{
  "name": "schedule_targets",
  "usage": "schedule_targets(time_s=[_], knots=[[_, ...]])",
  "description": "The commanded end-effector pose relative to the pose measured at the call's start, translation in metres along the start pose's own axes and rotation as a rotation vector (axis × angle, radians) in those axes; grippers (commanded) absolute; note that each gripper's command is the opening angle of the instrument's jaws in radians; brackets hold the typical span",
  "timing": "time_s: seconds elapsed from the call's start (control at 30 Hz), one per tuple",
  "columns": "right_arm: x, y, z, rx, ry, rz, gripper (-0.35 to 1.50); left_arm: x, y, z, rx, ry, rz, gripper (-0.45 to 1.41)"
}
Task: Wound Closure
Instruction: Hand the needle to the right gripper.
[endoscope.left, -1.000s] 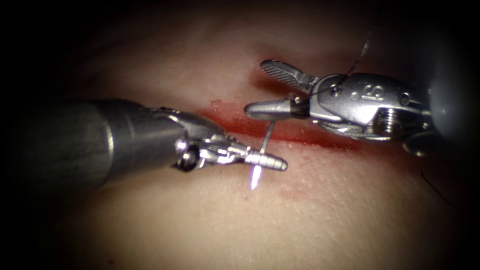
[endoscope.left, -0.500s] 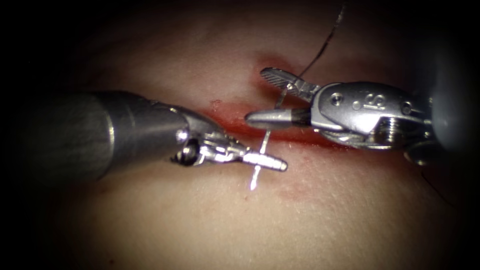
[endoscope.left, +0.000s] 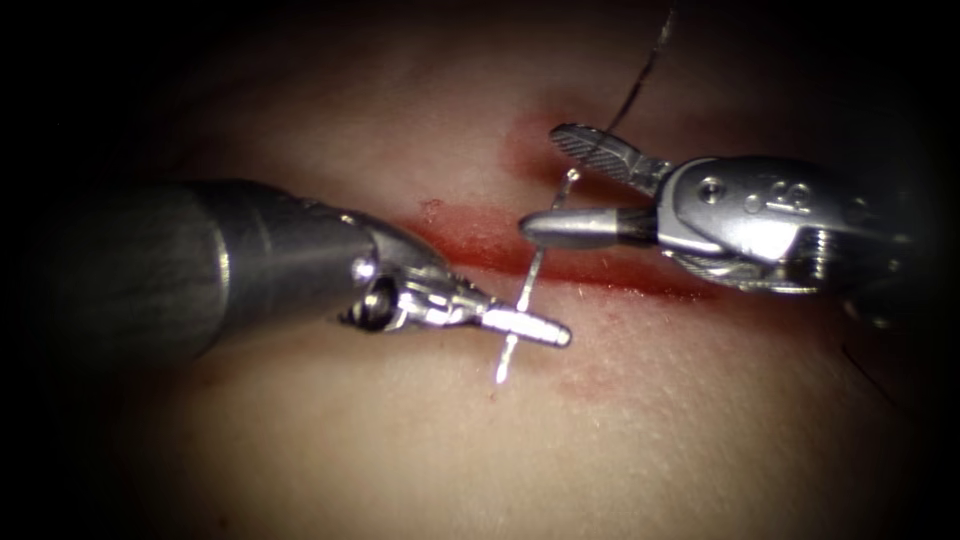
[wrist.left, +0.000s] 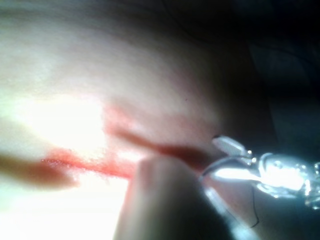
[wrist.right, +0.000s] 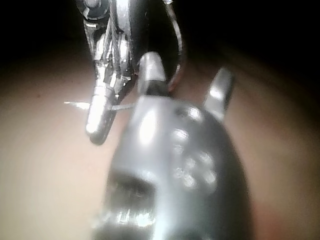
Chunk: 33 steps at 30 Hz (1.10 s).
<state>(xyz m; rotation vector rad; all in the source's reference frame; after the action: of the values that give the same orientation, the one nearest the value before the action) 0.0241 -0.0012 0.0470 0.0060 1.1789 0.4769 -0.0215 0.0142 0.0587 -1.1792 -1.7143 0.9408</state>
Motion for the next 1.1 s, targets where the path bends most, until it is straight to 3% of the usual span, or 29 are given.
schedule_targets(time_s=[0.03, 0.33, 0.57, 0.7, 0.77, 0.8, 1.1], knots=[[-0.0005, -0.0004, 0.0005, 0.001, 0.0, 0.007, 1.28, 0.0003, -0.0007, 0.0003, -0.003, 0.001, 0.0, -0.35], [-0.0005, -0.0004, 0.0006, 0.012, 0.007, 0.036, 1.04, 0.0003, -0.0007, 0.0003, -0.006, -0.003, -0.001, -0.35], [-0.0003, -0.0007, 0.0007, 0.023, 0.014, 0.072, 0.98, 0.0002, -0.0009, 0.0005, -0.006, -0.004, 0.001, -0.35], [-0.0002, -0.0009, 0.0006, 0.026, 0.009, 0.091, 0.66, 0.0002, -0.001, 0.0005, -0.006, -0.005, 0.001, -0.35], [-0.0002, -0.0009, 0.0006, 0.049, 0.02, 0.109, -0.22, 0.0002, -0.0009, 0.0005, -0.006, -0.005, 0.001, -0.35], [-0.0002, -0.0009, 0.0006, 0.049, 0.021, 0.115, -0.35, 0.0002, -0.0009, 0.0005, -0.005, -0.002, 0.001, -0.35], [-0.0004, -0.0006, 0.0007, 0.026, -0.003, 0.125, -0.35, 0.0002, -0.0009, 0.0006, -0.004, 0.0, 0.001, -0.35]])
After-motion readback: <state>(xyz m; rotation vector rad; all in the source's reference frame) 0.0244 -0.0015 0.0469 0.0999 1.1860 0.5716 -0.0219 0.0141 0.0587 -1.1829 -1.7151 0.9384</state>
